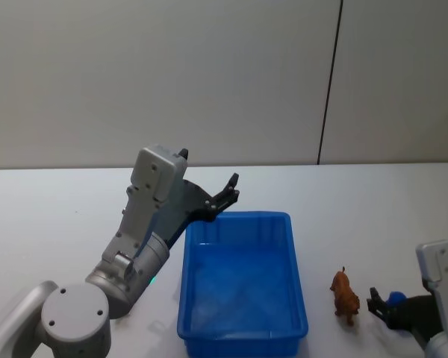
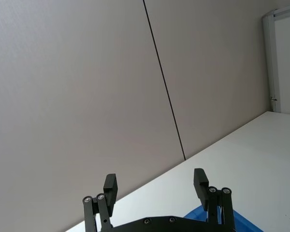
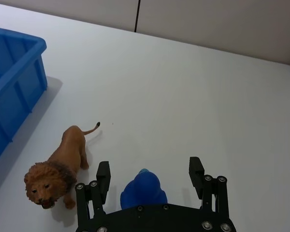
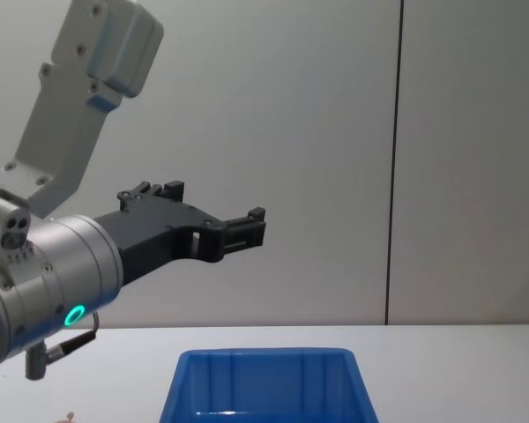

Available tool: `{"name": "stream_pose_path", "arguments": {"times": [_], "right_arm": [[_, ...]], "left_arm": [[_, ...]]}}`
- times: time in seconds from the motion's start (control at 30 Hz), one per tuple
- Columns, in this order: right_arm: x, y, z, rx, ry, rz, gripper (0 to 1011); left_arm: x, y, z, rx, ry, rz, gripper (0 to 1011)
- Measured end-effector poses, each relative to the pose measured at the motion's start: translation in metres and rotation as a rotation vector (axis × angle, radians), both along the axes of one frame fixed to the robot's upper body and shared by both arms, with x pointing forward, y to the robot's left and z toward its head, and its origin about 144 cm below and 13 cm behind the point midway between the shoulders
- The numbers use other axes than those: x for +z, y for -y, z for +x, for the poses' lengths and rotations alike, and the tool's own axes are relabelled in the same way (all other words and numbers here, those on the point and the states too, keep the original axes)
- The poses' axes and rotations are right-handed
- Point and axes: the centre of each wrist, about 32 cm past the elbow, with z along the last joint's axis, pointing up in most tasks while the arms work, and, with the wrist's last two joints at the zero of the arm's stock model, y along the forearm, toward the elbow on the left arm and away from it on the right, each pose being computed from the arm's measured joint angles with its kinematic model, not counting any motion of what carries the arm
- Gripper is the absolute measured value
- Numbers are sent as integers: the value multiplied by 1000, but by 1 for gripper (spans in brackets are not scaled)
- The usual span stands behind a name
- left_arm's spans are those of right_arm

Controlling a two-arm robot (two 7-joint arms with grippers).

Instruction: Pick up the two dolls from the table and place them into the box.

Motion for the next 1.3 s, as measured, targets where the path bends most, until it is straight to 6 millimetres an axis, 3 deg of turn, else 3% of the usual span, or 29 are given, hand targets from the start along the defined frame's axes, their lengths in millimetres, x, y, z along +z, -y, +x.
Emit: {"name": "stream_pose_path", "arguments": {"times": [0.5,0.93,0.97,1.17,1.3], "right_arm": [[-13,3,2,-6,-63,19,998],[-16,6,3,-16,-80,35,708],[-16,6,3,-16,-79,36,628],[-14,7,2,-12,-56,49,469],[-11,7,2,-8,-35,57,438]], "left_arm": [[0,0,0,0,0,0,1001],[0,0,0,0,0,0,1001],[0,0,0,0,0,0,1001],[0,0,0,0,0,0,1001],[0,0,0,0,0,0,1001]]}}
